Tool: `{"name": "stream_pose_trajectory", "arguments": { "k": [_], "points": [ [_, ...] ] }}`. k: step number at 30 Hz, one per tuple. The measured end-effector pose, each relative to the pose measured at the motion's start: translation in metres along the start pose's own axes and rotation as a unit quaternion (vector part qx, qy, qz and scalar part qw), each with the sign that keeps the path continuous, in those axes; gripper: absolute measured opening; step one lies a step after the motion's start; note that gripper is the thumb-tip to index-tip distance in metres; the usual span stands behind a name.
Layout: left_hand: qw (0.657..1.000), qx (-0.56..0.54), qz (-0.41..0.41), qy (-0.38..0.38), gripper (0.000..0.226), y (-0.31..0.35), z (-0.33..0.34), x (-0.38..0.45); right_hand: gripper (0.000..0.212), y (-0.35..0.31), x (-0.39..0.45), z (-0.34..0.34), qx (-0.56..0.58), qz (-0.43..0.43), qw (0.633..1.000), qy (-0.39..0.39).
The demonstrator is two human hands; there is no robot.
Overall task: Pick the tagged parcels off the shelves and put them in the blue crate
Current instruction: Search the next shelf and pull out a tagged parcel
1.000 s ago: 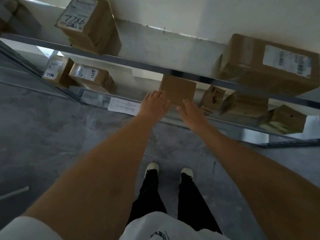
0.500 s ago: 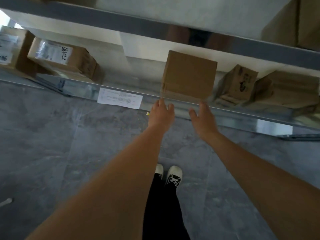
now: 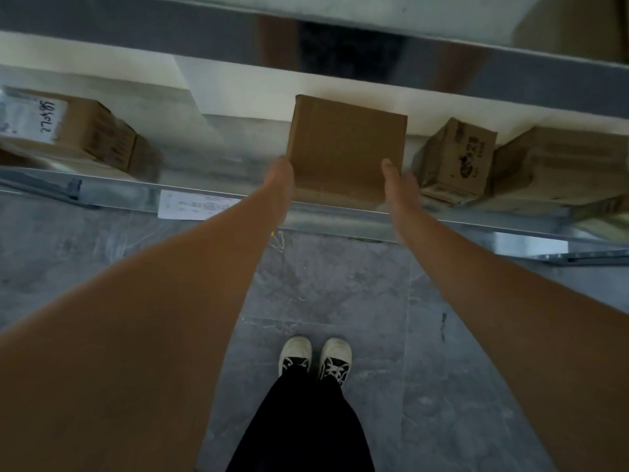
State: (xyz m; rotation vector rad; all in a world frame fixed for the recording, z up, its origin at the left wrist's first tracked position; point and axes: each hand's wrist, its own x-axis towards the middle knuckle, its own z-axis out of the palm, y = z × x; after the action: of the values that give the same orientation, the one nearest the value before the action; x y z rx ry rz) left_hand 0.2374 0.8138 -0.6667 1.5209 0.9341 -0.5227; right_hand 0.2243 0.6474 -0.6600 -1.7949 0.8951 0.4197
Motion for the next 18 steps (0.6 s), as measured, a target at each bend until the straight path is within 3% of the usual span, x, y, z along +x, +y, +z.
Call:
{"name": "stream_pose_trajectory", "arguments": {
  "k": [6, 8, 11, 16, 18],
  "points": [
    [0.986, -0.152, 0.032, 0.058, 0.023, 0.000, 0.004, -0.014, 0.058, -0.004, -0.010, -0.022, 0.063, -0.041, 0.996, 0.045],
    [0.976, -0.206, 0.035, 0.059, 0.024, 0.004, -0.001, -0.018, 0.057, -0.010, -0.015, -0.031, 0.095, -0.068, 0.992, 0.042],
    [0.976, -0.198, 0.067, 0.059, 0.029, 0.009, -0.007, -0.025, 0.058, -0.016, -0.022, -0.042, 0.171, -0.063, 0.983, -0.009],
    [0.965, -0.250, 0.063, 0.045, 0.037, 0.008, -0.015, -0.031, 0.066, -0.010, -0.024, -0.059, 0.176, -0.061, 0.982, -0.019],
    [0.964, -0.258, 0.057, 0.023, 0.035, 0.009, -0.017, -0.032, 0.053, -0.001, -0.024, -0.067, 0.200, -0.041, 0.978, -0.033]
  ]
}}
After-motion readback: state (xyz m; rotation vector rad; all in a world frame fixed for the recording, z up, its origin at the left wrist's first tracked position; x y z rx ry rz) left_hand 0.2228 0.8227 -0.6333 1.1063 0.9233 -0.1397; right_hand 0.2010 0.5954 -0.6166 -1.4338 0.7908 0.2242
